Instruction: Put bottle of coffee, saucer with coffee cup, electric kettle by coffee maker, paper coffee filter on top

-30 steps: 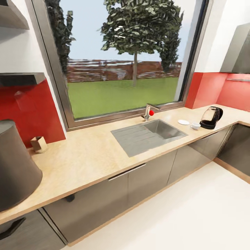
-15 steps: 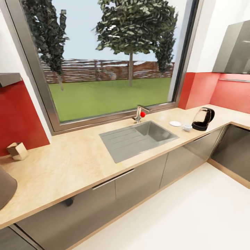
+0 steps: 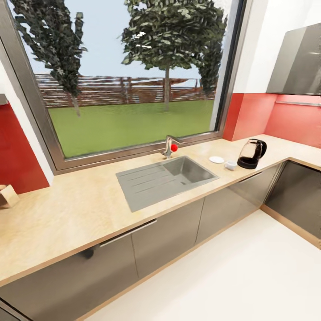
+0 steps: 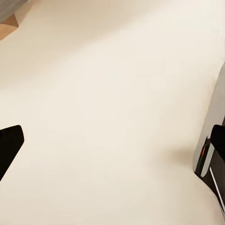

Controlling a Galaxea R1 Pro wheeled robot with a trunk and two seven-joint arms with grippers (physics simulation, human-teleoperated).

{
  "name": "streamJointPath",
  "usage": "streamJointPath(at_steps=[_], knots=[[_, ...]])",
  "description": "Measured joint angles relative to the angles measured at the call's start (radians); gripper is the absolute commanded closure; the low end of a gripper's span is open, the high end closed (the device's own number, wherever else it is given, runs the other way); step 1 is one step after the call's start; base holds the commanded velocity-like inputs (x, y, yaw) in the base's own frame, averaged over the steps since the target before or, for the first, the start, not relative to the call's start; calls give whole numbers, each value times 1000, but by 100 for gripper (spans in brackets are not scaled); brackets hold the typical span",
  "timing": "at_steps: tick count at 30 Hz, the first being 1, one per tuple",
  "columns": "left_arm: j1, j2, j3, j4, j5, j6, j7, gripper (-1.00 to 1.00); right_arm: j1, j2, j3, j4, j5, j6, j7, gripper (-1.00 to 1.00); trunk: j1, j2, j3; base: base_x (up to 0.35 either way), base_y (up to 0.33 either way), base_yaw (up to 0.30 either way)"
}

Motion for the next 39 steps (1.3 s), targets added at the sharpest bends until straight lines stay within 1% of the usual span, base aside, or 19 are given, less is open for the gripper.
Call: streamJointPath(at_steps=[9, 19, 28, 39], knots=[[-1, 0, 0, -1, 1, 0, -1, -100, 0, 0, 0, 0, 0, 0, 0, -100, 0, 0, 0, 117, -276, 0], [-2, -1, 0, -2, 3, 1, 0, -100, 0, 0, 0, 0, 0, 0, 0, -100, 0, 0, 0, 180, -244, 0], [-2, -13, 0, -2, 1, 1, 0, -100, 0, 0, 0, 0, 0, 0, 0, -100, 0, 0, 0, 158, -243, 6], [-3, -14, 0, -2, 1, 1, 1, -100, 0, 0, 0, 0, 0, 0, 0, -100, 0, 0, 0, 41, -269, 81]])
